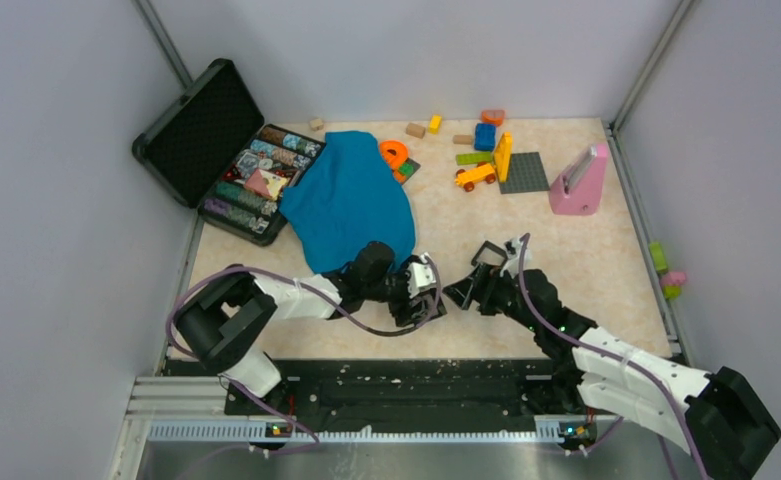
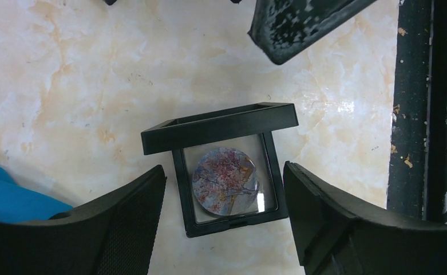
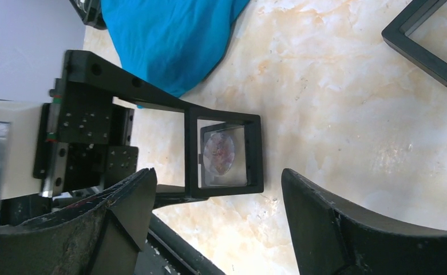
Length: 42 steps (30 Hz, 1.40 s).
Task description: Remove the brooch from the garment
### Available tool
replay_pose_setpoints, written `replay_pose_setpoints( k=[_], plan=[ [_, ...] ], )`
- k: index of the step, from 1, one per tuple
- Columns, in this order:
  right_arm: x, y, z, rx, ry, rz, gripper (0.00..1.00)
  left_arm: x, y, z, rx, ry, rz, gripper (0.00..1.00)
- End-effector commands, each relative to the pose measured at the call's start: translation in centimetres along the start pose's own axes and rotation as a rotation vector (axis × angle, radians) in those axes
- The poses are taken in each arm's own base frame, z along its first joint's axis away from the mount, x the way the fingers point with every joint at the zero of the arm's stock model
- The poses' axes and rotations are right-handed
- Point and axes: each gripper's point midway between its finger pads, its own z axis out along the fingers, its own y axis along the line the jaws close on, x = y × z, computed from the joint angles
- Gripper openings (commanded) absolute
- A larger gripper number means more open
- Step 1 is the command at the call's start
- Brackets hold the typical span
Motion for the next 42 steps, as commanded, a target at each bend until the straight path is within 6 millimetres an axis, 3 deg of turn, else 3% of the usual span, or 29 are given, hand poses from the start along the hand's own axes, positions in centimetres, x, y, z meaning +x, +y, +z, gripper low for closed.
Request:
replay_pose_setpoints(
  k=[1,6,13,19,25,31,37,42],
  plan=[
    [0.0,0.3,0.2,-0.003,-0.001,-0.007,0.79,-2.7,-0.1,-1.1,-0.016,-0.091,0.044,0.79],
    [0.2,1.0,0.8,-0.023,0.034,-0.029,0.65,-5.3,0.6,-3.5,-0.106,-0.158,0.057,0.81],
    [0.7,3.6,1.9,-0.128,0.119,-0.085,0.41,-7.0,2.4,-7.1,-0.311,-0.275,0.036,0.84],
    [-0.4,3.8,2.0,-0.105,0.091,-0.109,0.35,-6.3,6.3,-10.3,-0.606,-0.367,-0.119,0.99],
    [-0.1,4.6,2.5,-0.123,0.139,-0.131,0.25,-5.4,9.2,-12.4,-0.697,-0.403,-0.376,0.99],
    [1.0,4.9,3.3,-0.137,0.171,-0.134,0.13,-4.8,10.2,-15.1,-0.777,-0.477,-0.440,0.99],
    [2.9,4.9,4.2,-0.123,0.243,-0.151,0.06,-4.7,10.3,-15.4,-0.780,-0.497,-0.454,0.99],
    [4.0,4.2,4.7,-0.079,0.287,-0.166,0.07,-4.6,10.4,-14.8,-0.765,-0.470,-0.465,0.99]
  ],
)
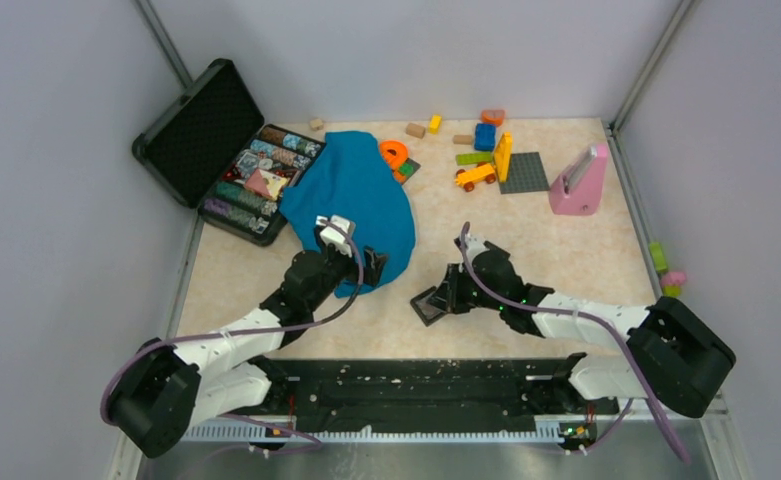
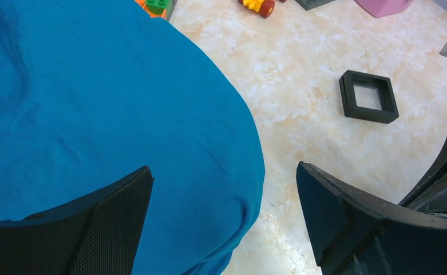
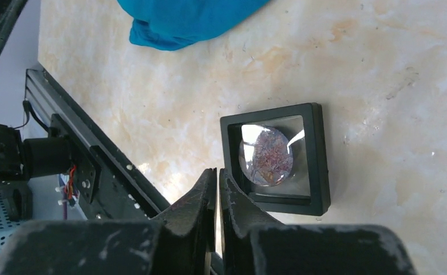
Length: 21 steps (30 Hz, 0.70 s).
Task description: Remove the brooch from the garment
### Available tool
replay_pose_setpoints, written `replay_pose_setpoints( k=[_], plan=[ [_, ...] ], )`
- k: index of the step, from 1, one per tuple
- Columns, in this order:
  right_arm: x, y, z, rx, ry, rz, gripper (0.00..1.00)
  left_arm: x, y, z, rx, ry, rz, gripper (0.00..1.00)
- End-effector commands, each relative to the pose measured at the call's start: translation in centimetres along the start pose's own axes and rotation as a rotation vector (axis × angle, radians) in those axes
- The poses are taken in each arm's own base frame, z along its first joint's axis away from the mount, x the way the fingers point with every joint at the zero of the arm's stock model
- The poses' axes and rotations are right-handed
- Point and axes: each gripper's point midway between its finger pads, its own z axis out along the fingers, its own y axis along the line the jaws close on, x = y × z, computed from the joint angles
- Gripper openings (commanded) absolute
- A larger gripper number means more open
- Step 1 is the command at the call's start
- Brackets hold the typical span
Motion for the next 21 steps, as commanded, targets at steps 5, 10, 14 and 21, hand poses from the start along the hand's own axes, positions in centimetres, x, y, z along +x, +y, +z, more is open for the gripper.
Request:
replay_pose_setpoints(
  k=[5,10,14,21],
  plan=[
    [-1.3,2.6,0.0,-0.010,-0.008,-0.107,0.34,-1.5,0.3,0.3,-0.028,-0.036,-0.056,0.99],
    [0.2,4.2,0.5,0.037,0.077,-0.204,0.30,-1.4,2.6,0.4,-0.158,-0.006,-0.166,0.99],
    [2.4,4.8,2.2,0.104,0.127,-0.254,0.28,-1.2,4.0,0.2,-0.219,0.011,-0.214,0.99],
    [4.4,3.8,5.4,0.216,0.193,-0.269,0.20,-0.8,5.4,-0.1,-0.277,0.018,-0.235,0.99]
  ],
)
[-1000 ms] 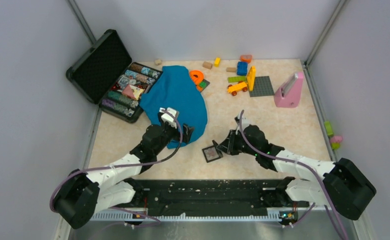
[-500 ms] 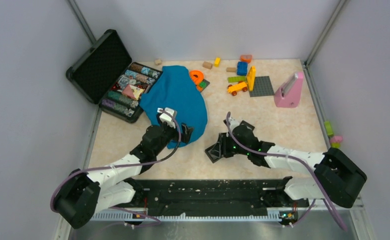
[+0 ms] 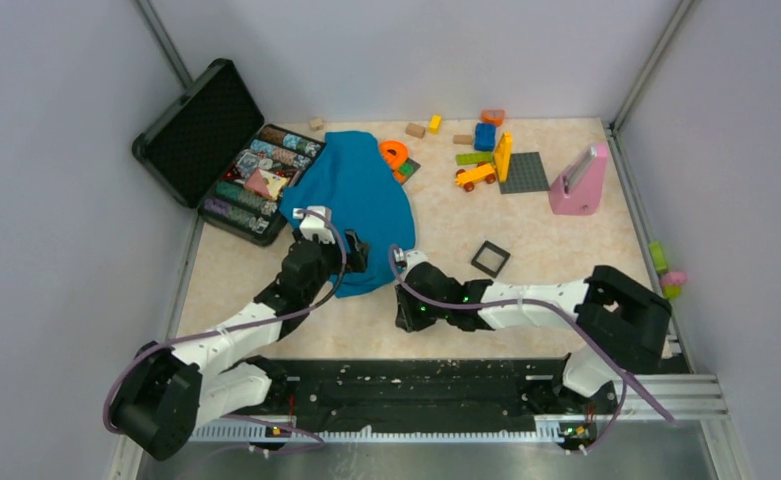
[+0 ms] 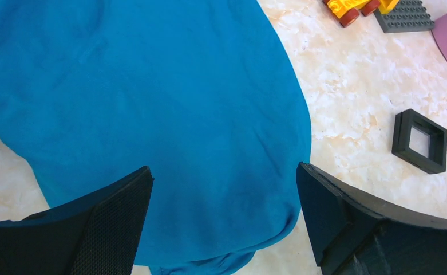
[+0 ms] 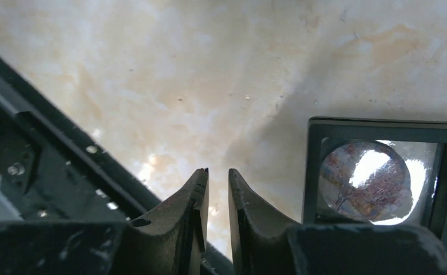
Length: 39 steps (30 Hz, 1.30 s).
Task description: Remove the brooch from the garment
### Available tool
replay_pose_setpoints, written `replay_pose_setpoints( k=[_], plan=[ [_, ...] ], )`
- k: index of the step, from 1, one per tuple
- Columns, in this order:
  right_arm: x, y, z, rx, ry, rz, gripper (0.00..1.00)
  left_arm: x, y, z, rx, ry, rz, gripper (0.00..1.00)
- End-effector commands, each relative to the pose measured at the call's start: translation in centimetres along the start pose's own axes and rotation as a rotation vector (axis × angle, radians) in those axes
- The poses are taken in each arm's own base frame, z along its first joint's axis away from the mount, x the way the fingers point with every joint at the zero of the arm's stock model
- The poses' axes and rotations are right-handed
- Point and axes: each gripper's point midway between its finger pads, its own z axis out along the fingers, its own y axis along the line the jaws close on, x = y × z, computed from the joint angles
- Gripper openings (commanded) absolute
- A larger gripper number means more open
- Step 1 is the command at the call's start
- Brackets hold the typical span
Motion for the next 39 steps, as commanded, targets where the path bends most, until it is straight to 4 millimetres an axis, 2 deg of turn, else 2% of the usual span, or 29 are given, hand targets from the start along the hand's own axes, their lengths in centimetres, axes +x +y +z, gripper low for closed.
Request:
replay_pose_setpoints(
  k=[1,5,10,17,20,22,24,25,27,29,30,35,39],
  plan=[
    [-0.4,-1.0,1.5,0.114,0.008,-0.001,0.20,-1.7,0.0,0.2,-0.023,-0.038,-0.039,0.99],
    [-0.3,-3.6,2.0,0.268,0.014,0.010,0.17,-1.6,0.0,0.4,-0.023,-0.025,-0.036,0.99],
    [-0.7,-7.2,1.2,0.398,-0.006,0.050,0.17,-1.0,-0.4,0.8,0.002,0.015,-0.025,0.99],
    [-1.6,-13.6,-1.8,0.510,-0.045,0.151,0.17,0.7,-1.1,2.0,0.030,0.120,0.000,0.99],
    [-2.1,-15.7,-3.3,0.535,-0.071,0.184,0.18,1.4,-1.5,2.4,0.047,0.160,0.007,0.99],
    [-2.6,-16.3,-4.0,0.533,-0.087,0.190,0.21,1.8,-1.7,2.7,0.059,0.184,0.012,0.99],
    [-3.6,-15.3,-4.2,0.473,-0.107,0.159,0.31,2.1,-1.8,2.9,0.060,0.205,0.010,0.99],
    [-4.2,-14.4,-4.0,0.423,-0.121,0.143,0.41,2.2,-1.7,3.0,0.052,0.208,0.006,0.99],
    [-5.6,-12.0,-3.8,0.293,-0.161,0.117,0.58,2.1,-1.3,3.0,0.027,0.202,-0.011,0.99],
    [-7.0,-9.5,-3.3,0.185,-0.197,0.085,0.66,1.3,-0.4,2.6,0.005,0.166,-0.037,0.99],
    [-8.6,-7.3,-2.5,0.124,-0.233,0.050,0.71,0.4,1.1,2.2,-0.038,0.124,-0.089,0.99],
    [-11.4,-5.4,0.9,0.077,-0.248,0.094,0.72,-0.6,6.0,1.1,-0.197,0.070,-0.248,0.99],
    [-13.2,-4.7,3.4,0.039,-0.296,0.198,0.72,-0.5,9.7,-0.1,-0.301,0.021,-0.364,0.99]
  ],
)
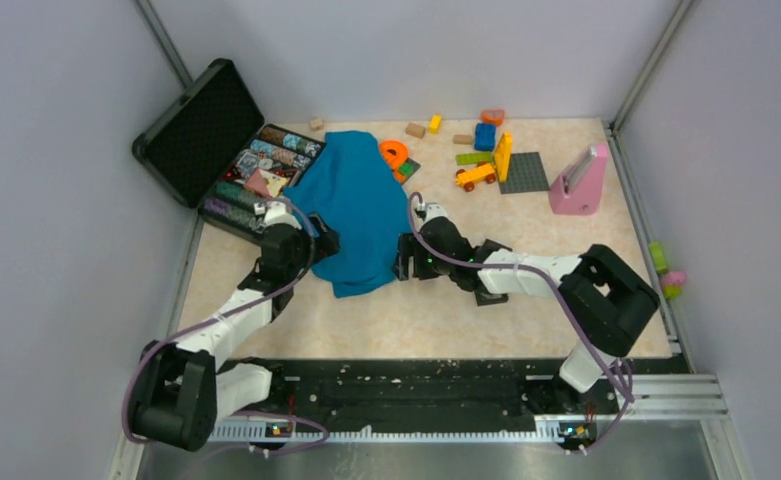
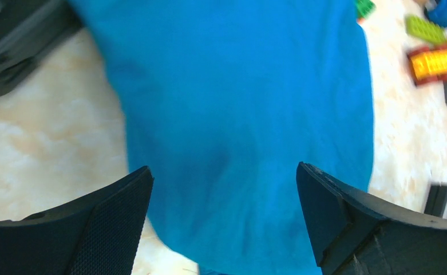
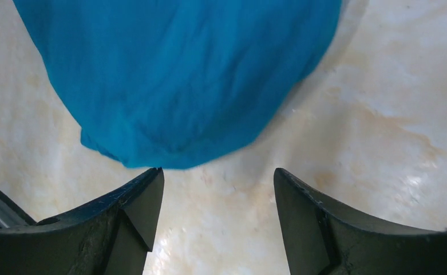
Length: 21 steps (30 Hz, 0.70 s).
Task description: Remove the brooch from the garment
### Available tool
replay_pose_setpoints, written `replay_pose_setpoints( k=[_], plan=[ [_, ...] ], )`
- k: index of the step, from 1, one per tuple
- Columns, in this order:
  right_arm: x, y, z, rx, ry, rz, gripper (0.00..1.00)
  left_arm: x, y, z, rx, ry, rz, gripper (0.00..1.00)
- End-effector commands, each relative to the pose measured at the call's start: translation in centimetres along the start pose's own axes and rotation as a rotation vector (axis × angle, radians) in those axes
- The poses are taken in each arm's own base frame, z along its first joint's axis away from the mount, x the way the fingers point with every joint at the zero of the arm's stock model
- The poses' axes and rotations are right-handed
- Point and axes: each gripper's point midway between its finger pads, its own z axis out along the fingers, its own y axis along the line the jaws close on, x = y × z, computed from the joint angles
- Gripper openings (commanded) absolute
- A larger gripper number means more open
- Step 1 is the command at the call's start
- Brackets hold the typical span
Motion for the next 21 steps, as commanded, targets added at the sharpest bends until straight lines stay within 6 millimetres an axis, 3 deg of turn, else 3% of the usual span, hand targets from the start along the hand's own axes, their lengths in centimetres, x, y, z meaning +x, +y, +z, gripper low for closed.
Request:
replay_pose_setpoints(
  k=[1,4,8,11,12,14,16,21],
  plan=[
    [-3.5,3.5,2.5,-0.099,-0.109,0.119,0.72,-0.9,3.9,-0.6,-0.120,-0.067,-0.179,0.99],
    [-3.5,2.8,4.4,-0.068,-0.106,0.210,0.73,-0.5,6.7,-0.6,-0.235,-0.079,-0.264,0.99],
    [-3.4,2.5,5.8,-0.098,-0.106,0.278,0.66,0.6,6.5,0.4,-0.203,-0.021,-0.291,0.99],
    [-3.6,2.9,6.2,-0.115,-0.103,0.260,0.50,1.5,6.4,1.3,-0.184,0.034,-0.305,0.97],
    [-3.8,3.0,6.2,-0.120,-0.107,0.248,0.37,1.8,6.4,1.5,-0.180,0.050,-0.309,0.96],
    [-4.3,3.8,5.8,-0.150,-0.104,0.229,0.15,2.1,6.4,1.8,-0.178,0.070,-0.314,0.95],
    [-5.0,4.5,4.9,-0.165,-0.108,0.208,0.00,2.4,6.5,1.9,-0.179,0.078,-0.317,0.95],
    [-7.3,5.7,-0.2,-0.189,-0.169,0.186,0.00,2.8,6.4,1.9,-0.176,0.104,-0.316,0.95]
  ],
)
